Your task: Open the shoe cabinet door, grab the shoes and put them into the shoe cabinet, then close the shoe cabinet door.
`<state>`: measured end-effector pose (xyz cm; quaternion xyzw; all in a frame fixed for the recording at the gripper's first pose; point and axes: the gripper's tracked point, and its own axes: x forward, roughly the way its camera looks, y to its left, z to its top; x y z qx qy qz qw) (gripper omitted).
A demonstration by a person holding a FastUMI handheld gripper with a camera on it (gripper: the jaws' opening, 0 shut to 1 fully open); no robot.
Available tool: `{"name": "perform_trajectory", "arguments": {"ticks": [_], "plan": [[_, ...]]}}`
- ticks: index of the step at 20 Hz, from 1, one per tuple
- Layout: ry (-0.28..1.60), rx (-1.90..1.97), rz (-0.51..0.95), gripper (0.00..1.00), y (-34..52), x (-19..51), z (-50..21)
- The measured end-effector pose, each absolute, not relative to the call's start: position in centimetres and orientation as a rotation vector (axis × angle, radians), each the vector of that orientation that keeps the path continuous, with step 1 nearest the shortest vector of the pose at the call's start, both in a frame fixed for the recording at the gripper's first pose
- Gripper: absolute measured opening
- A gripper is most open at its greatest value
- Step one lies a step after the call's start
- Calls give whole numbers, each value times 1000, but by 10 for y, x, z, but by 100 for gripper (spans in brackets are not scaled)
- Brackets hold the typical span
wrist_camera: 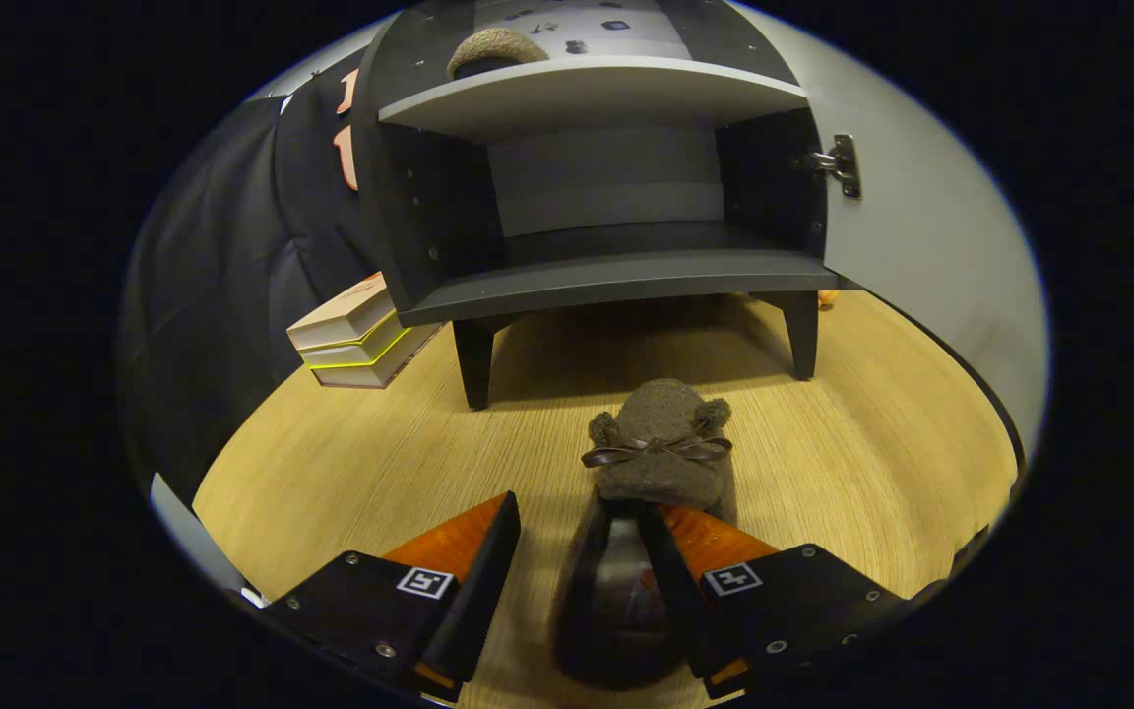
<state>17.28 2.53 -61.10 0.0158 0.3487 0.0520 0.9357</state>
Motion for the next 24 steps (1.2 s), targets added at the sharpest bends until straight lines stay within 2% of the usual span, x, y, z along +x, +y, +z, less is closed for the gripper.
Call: {"name": "perform_trajectory", "arguments": {"ticks": [8, 10, 12, 14, 17, 24], "plan": [[697, 15, 94, 68, 32, 206, -631], [693, -14, 61, 59, 24, 212, -637], [669, -21, 10, 32, 12, 217, -638], [654, -31, -4, 13, 11, 219, -638], [648, -11, -1, 7, 12, 220, -634], [568, -36, 19, 6, 20, 214, -545]]}}
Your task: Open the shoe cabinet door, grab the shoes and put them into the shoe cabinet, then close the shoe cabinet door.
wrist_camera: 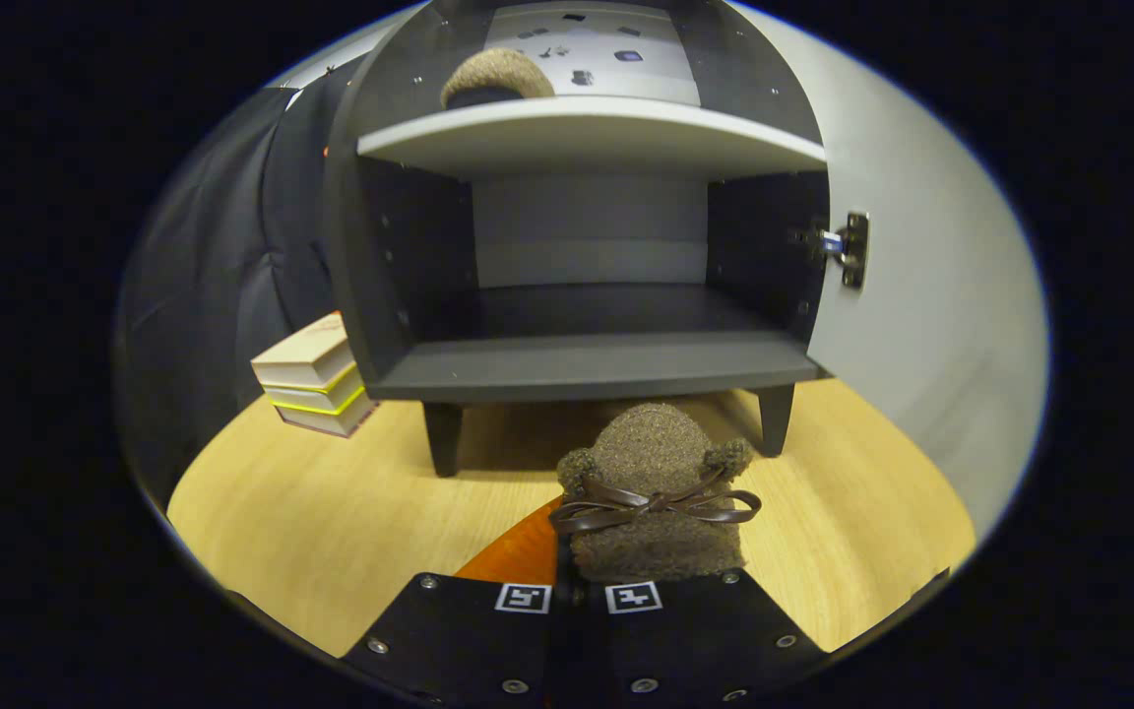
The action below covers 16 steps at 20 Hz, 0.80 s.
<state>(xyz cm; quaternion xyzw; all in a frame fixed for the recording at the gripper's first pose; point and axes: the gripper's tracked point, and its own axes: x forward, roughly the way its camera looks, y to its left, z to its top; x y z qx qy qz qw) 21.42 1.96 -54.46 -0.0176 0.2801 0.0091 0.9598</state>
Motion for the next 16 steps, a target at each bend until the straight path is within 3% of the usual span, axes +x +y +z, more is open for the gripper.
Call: {"name": "perform_trajectory", "arguments": {"ticks": [16], "plan": [[428, -138, 1, 6, 32, 184, -295]]}}
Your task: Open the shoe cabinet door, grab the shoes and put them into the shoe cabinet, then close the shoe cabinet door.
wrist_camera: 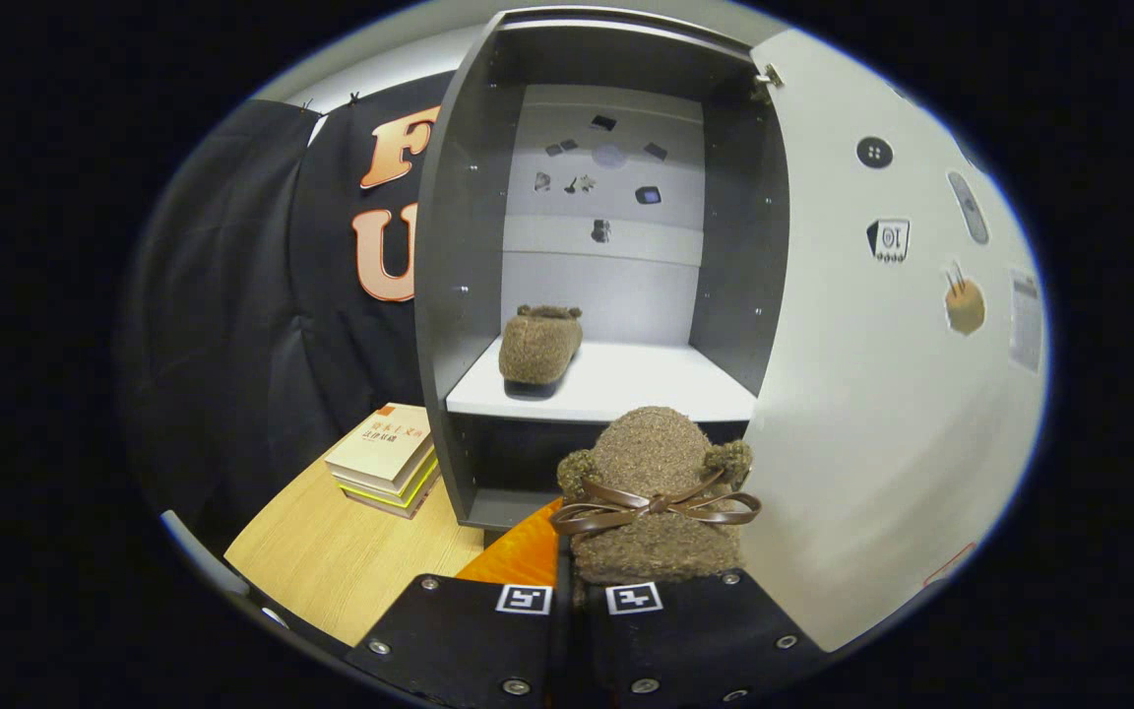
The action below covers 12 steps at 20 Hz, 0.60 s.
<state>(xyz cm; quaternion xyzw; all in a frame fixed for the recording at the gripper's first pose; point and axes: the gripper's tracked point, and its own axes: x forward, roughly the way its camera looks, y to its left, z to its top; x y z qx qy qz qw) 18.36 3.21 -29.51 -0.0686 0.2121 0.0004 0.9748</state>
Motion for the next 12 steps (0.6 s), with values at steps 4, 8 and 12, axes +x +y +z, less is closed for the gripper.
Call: {"name": "perform_trajectory", "arguments": {"ticks": [4, 8, 12], "plan": [[410, -164, 1, 6, 35, 182, -273], [415, -164, 4, 6, 34, 197, -271], [415, -151, 15, 6, 28, 238, -274]]}}
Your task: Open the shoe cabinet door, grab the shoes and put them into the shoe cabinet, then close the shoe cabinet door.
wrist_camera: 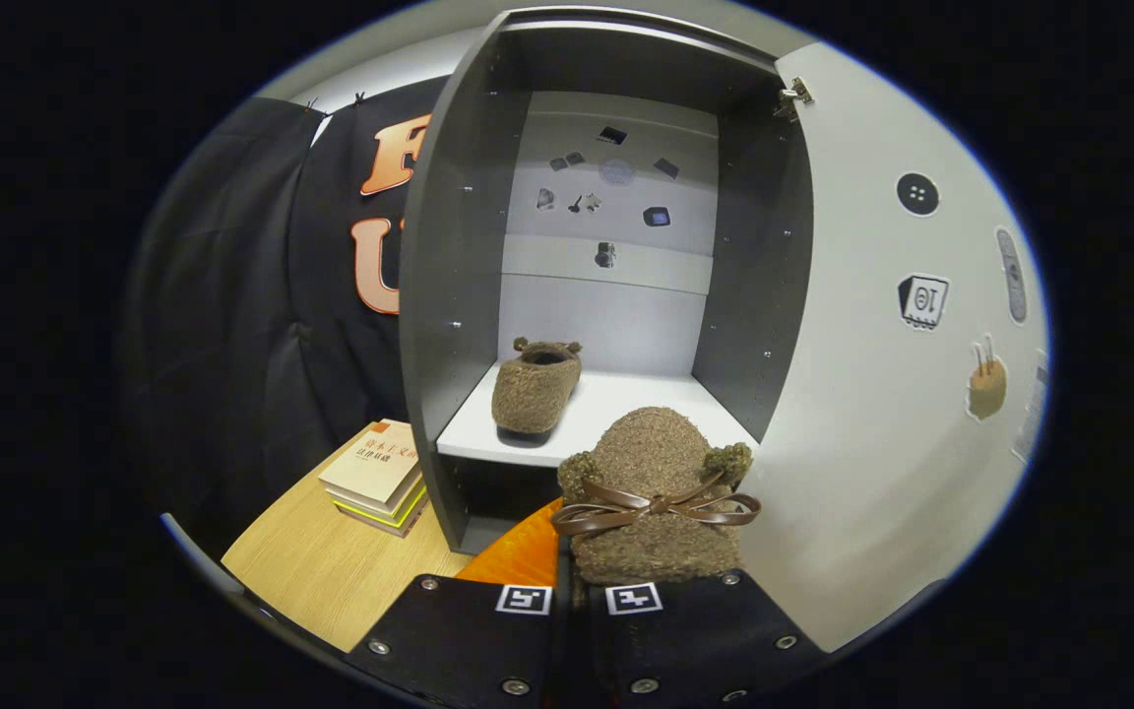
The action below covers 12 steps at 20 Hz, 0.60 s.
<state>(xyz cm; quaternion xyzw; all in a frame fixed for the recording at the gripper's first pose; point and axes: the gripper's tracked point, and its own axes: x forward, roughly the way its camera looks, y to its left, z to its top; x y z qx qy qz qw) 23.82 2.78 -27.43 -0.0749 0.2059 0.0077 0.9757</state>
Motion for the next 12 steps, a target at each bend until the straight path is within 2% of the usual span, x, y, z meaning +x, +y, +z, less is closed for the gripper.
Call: {"name": "perform_trajectory", "arguments": {"ticks": [12], "plan": [[437, -108, 91, 6, 4, 398, -281]]}}
